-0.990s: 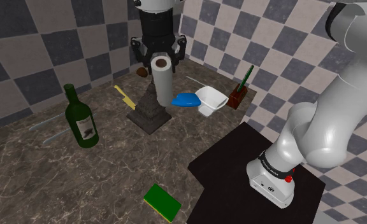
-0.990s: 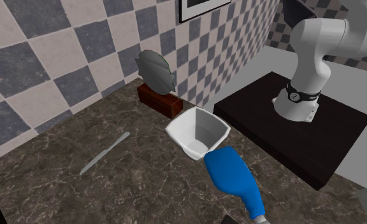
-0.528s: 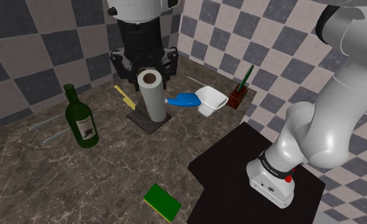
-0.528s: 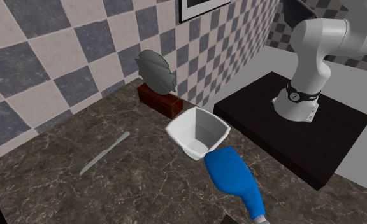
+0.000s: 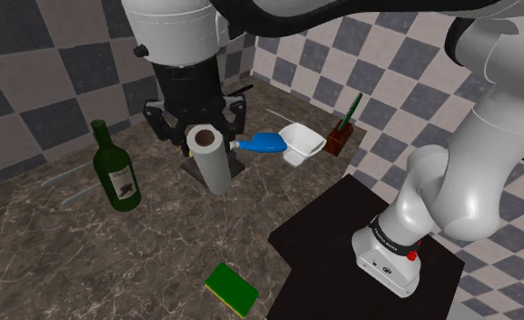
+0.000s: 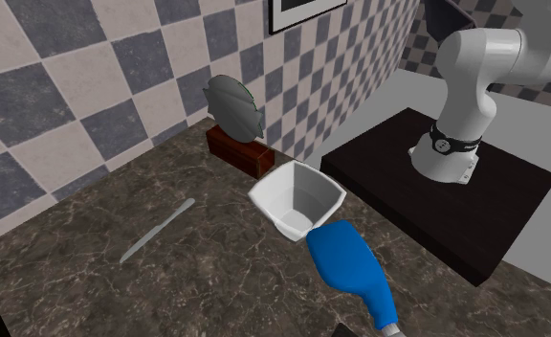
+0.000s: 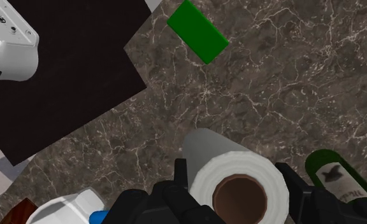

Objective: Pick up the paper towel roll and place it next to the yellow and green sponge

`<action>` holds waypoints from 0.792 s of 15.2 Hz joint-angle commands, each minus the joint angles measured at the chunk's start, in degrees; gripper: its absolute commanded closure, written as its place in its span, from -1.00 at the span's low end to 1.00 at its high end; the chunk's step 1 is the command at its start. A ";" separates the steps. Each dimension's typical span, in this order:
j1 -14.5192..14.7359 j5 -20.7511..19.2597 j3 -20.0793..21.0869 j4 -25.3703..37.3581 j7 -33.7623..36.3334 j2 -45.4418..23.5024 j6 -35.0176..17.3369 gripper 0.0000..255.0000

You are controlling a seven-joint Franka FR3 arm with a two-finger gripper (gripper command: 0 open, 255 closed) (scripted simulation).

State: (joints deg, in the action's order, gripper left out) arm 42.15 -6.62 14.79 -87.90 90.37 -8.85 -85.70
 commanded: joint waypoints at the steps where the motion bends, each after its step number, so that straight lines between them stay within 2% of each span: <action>1: -0.03 0.02 -0.01 -1.53 0.15 0.03 -1.51 1.00; 12: -0.26 -0.06 -0.14 -9.96 0.77 0.01 -9.95 1.00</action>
State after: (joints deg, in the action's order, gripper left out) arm 41.87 -6.59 14.65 -97.28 91.01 -8.52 -94.72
